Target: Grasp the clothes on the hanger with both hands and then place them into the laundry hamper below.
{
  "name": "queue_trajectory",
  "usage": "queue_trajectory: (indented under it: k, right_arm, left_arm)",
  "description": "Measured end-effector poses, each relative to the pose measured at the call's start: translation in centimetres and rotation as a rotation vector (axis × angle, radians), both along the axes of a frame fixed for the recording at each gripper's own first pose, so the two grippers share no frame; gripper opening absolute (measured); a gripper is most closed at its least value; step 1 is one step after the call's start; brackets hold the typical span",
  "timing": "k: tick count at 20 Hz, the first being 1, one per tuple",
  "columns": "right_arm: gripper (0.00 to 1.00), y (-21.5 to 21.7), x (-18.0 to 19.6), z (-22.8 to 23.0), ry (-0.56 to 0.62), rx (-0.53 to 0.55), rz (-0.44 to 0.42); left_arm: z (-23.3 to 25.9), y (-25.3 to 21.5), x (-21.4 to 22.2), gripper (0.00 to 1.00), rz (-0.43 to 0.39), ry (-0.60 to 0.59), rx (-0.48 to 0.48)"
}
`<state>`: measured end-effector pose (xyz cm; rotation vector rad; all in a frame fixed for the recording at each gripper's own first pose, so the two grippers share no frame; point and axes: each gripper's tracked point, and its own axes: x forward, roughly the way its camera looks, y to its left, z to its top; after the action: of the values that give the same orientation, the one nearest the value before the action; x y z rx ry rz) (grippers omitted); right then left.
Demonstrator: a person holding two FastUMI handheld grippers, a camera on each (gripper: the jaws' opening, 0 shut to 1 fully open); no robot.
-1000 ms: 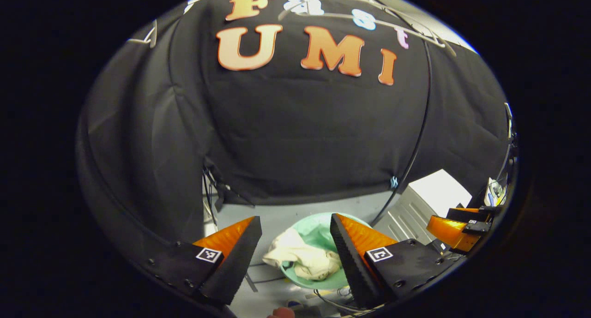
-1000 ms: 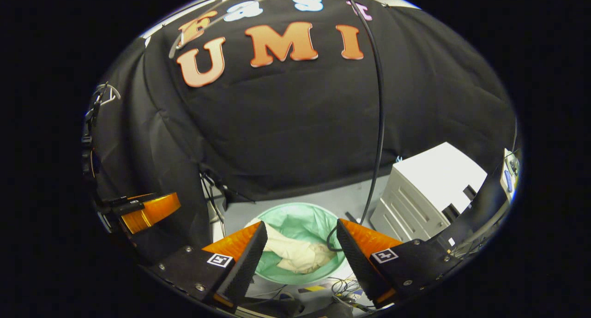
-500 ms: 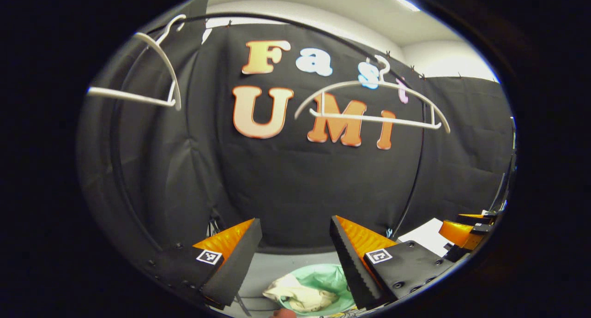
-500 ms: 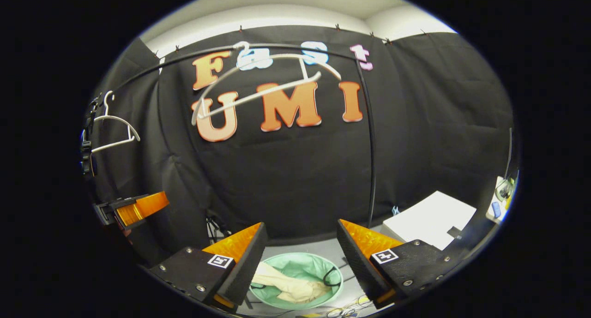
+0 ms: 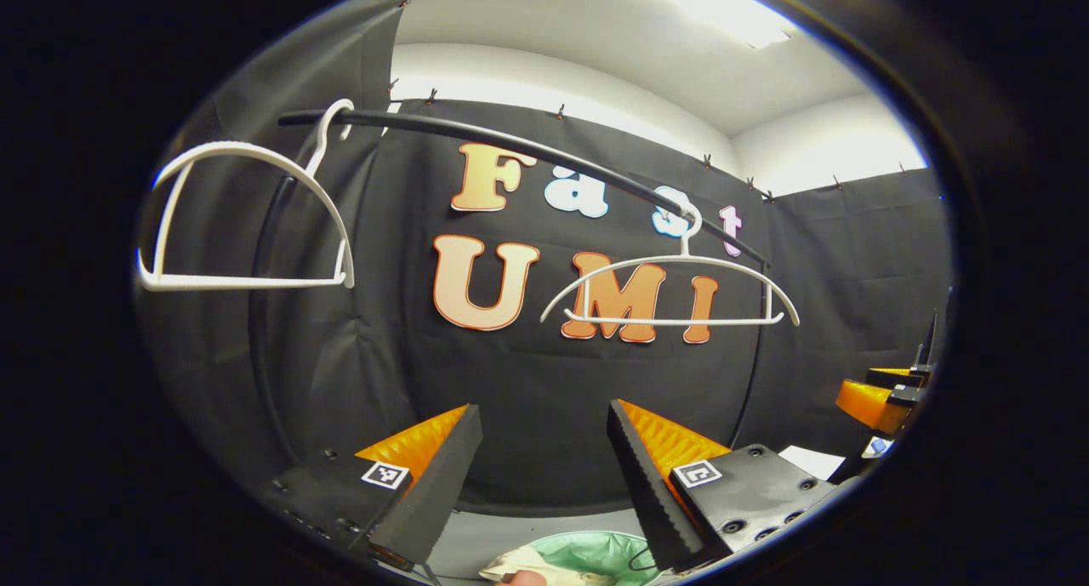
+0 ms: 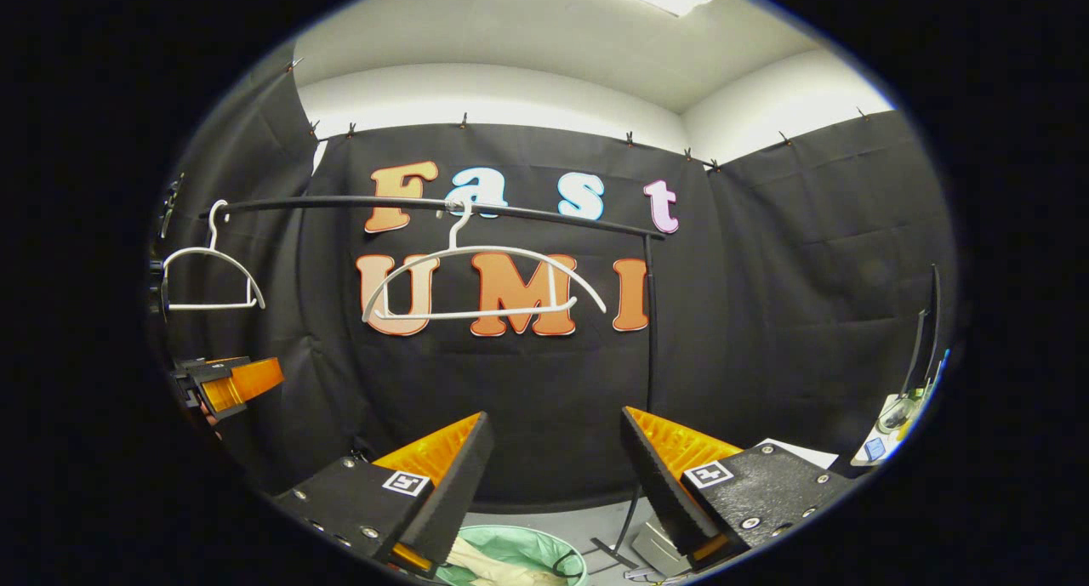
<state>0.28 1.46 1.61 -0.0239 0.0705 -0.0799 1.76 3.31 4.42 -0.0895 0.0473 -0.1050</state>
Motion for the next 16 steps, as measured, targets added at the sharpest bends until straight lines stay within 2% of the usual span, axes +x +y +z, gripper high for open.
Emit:
queue_trajectory:
  k: [3, 6, 7, 10, 16]
  right_arm:
    - [0.93, -0.1, 0.4, -0.4, -0.007, -0.02, -0.002]
    - [0.93, 0.0, 0.6, -0.5, -0.032, -0.032, -0.013]
    - [0.93, 0.1, 0.6, -0.5, -0.035, -0.022, -0.018]
    - [0.93, 0.7, 0.7, -0.9, -0.03, 0.011, -0.003]
    - [0.93, 0.7, 0.6, -0.8, -0.031, -0.017, 0.005]
  left_arm:
    - [1.0, 0.1, -0.7, 1.0, 0.009, -0.034, 0.012]
    - [1.1, 0.3, -1.2, 0.94, 0.008, -0.037, -0.004]
    - [1.1, 0.6, -1.4, 0.97, 0.014, -0.037, -0.005]
    - [1.1, 0.8, -1.5, 0.97, 0.031, -0.042, -0.003]
    - [1.1, 0.7, -1.6, 0.97, 0.035, -0.045, -0.006]
